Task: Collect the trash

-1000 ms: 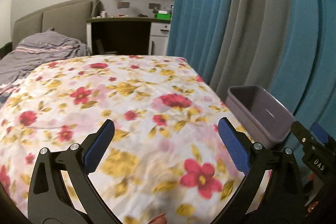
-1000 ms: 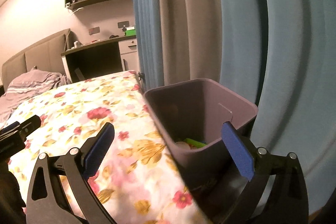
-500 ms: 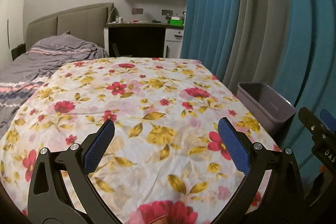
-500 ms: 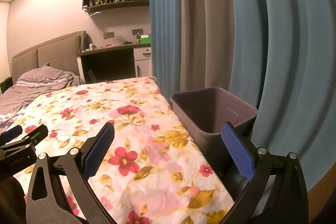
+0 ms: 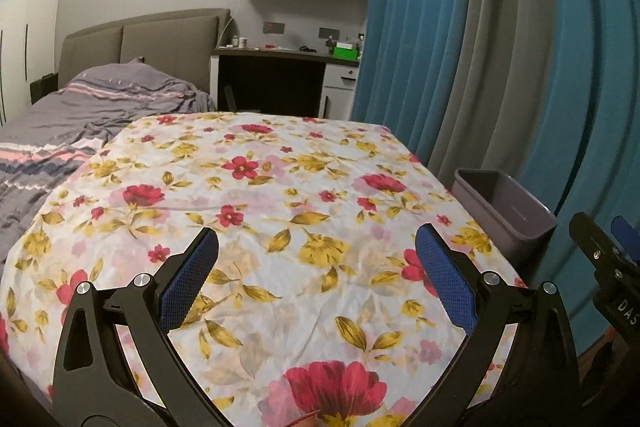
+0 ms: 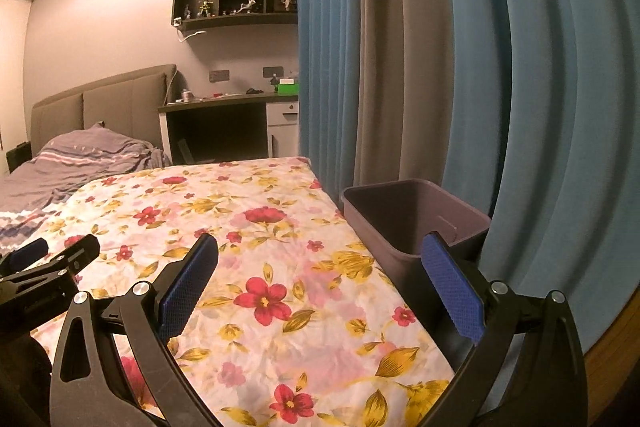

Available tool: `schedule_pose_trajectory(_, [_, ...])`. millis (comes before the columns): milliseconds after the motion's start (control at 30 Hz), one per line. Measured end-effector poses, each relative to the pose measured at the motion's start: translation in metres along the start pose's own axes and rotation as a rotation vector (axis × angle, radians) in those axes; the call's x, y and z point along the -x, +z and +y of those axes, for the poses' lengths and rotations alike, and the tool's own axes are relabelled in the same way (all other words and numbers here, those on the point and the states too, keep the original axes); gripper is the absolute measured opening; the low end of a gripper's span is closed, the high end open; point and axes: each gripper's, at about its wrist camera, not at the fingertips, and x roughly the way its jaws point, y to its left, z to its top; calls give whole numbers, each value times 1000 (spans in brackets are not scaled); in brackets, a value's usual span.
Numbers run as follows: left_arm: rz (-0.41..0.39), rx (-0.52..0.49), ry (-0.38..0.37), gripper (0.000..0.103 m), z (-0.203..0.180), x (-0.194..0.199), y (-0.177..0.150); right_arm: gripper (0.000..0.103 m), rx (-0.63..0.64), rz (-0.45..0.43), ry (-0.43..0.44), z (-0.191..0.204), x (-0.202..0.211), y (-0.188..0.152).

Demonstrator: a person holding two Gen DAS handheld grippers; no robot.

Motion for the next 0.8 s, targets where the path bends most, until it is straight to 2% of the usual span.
schedule_pose_trajectory(800, [-3,-2,-2,97,-5,2,-1,97,-4,-6,2,0,3,0])
